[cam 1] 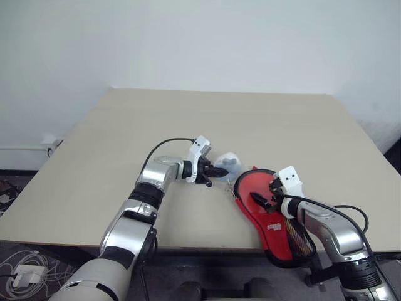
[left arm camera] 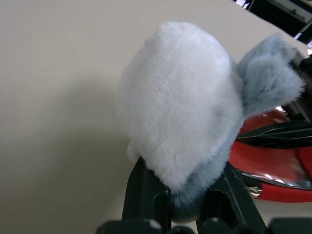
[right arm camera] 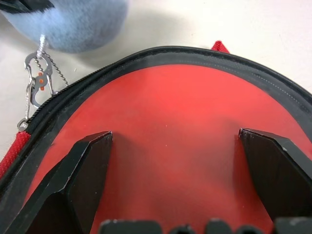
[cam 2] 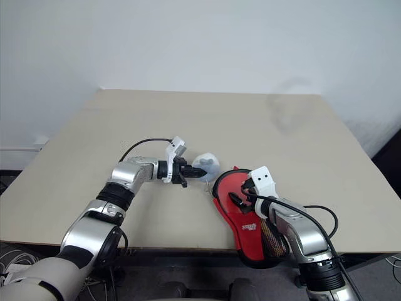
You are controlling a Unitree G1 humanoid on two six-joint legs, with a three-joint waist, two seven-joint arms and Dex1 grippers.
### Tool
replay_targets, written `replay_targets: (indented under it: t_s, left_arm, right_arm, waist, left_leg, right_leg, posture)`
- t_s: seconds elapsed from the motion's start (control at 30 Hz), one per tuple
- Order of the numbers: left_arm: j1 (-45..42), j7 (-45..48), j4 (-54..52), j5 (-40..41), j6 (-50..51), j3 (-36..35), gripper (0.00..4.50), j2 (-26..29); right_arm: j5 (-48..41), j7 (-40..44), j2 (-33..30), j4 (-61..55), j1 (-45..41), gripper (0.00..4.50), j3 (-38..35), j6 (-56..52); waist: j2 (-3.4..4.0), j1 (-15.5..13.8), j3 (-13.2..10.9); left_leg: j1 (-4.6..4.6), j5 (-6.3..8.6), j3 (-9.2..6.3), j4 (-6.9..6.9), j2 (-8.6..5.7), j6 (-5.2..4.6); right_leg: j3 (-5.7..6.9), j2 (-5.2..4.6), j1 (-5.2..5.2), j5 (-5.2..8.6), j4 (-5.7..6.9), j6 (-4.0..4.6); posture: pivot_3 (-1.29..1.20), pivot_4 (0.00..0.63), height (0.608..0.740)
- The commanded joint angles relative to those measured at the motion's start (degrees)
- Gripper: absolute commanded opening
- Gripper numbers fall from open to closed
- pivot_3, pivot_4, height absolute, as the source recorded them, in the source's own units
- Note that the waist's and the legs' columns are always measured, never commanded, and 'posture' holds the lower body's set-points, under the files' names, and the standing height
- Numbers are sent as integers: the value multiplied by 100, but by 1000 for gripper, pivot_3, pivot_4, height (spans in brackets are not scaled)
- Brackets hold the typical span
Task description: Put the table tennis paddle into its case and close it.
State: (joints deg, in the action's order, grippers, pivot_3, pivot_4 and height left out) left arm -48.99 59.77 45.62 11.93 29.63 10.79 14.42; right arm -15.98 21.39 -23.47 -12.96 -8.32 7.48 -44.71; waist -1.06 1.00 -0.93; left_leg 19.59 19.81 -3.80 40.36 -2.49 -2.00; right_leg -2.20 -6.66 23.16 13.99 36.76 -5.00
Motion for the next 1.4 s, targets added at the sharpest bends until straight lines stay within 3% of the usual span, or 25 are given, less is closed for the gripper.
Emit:
replay_targets:
  t_s: [0.03,0.37,0.6,0.87,1.27,1.4]
  left_arm:
    - [-563,-161,384,-147,-460,-170,145,-68]
    - [-1515,-1054,2112,-566,-1505,-444,143,-494]
    - [-1913,-1747,2739,-869,-1993,-537,143,-956]
    - [-2206,-3087,3096,-1093,-2490,-863,143,-1501]
    - [-2341,-3461,3144,-1135,-2803,-1296,143,-2253]
    - [-2230,-3451,3152,-1432,-2909,-1099,143,-2498]
  right_arm:
    - [260,-14,-25,418,198,4500,321,-257]
    - [345,92,-121,216,356,4500,381,-244]
    - [359,102,-123,-34,496,4500,420,-295]
    - [393,106,-110,-269,631,4500,470,-336]
    - [409,23,-31,-381,698,4500,503,-382]
    - [431,-2,29,-371,704,4500,540,-367]
  waist:
    - [-5,-1,3]
    - [-17,-5,12]
    - [-17,-20,12]
    - [-17,-30,12]
    - [-17,-45,12]
    - [-16,-37,12]
  left_leg:
    - [0,0,1,0,0,0]
    - [0,0,0,1,-1,0]
    - [1,1,1,1,-4,-1]
    - [1,1,1,0,-4,-2]
    - [2,1,4,0,-4,-2]
    - [2,1,4,-1,-4,-1]
  right_leg:
    - [0,0,0,0,0,0]
    - [1,-1,-2,0,0,0]
    - [1,-4,-2,0,0,0]
    - [1,-3,-2,0,-1,-1]
    - [0,-3,-2,0,-2,-1]
    - [0,-3,0,0,-2,-1]
  posture:
    - [0,0,716]
    - [0,0,716]
    - [0,0,716]
    - [0,0,716]
    - [0,0,716]
    - [0,0,716]
